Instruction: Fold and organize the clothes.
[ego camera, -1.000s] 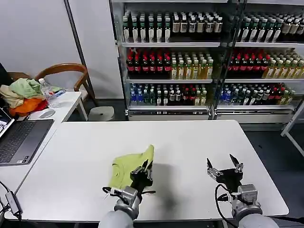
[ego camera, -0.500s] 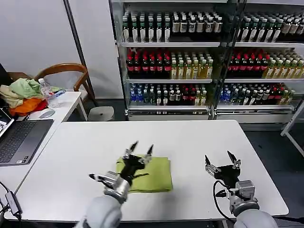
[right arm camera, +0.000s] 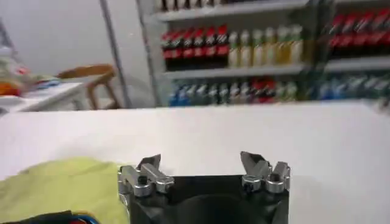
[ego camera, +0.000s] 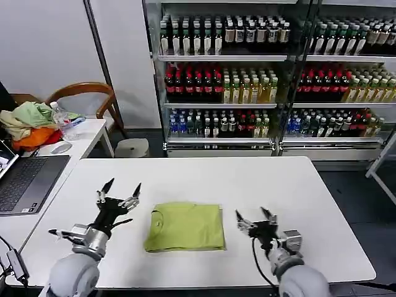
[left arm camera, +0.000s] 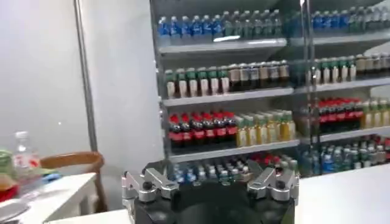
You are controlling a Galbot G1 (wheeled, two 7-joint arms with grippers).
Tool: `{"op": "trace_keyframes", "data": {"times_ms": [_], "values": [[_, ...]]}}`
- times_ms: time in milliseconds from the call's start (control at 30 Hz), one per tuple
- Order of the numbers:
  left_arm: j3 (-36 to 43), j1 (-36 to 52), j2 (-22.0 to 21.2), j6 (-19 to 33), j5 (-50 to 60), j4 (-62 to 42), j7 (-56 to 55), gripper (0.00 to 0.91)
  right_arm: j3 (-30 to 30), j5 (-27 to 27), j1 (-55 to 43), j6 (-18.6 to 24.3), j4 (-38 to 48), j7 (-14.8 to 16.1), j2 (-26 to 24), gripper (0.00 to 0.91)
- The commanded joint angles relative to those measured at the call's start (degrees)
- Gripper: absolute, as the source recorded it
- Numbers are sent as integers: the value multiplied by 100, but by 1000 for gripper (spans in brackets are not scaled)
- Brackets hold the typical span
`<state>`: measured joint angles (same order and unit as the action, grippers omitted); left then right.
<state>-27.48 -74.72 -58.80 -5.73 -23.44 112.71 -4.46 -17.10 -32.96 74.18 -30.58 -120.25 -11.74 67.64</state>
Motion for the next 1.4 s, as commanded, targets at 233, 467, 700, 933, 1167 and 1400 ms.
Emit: {"op": "trace_keyframes", "data": {"times_ms": [233, 467, 700, 933, 1167, 1400], "values": [[-748, -423, 194, 381, 152, -200, 255, 907, 1003, -1757, -753, -277, 1231, 298, 116, 907], [-715, -417, 137, 383, 161, -217, 253, 907, 997, -1776, -820, -267, 1427, 406, 171, 907], [-691, -501, 138, 442, 247, -285, 257, 907, 961, -1838, -841, -263, 1475, 356, 169, 0], [-665, -475, 131, 441, 255, -316, 253, 907, 937, -1873, -813, -261, 1391, 361, 185, 0], [-614, -448, 93, 455, 299, -391, 245, 907, 903, -1841, -860, -258, 1452, 363, 221, 0], [-640, -445, 113, 470, 303, -409, 244, 907, 728, -1675, -1001, -253, 1488, 358, 224, 0]]}}
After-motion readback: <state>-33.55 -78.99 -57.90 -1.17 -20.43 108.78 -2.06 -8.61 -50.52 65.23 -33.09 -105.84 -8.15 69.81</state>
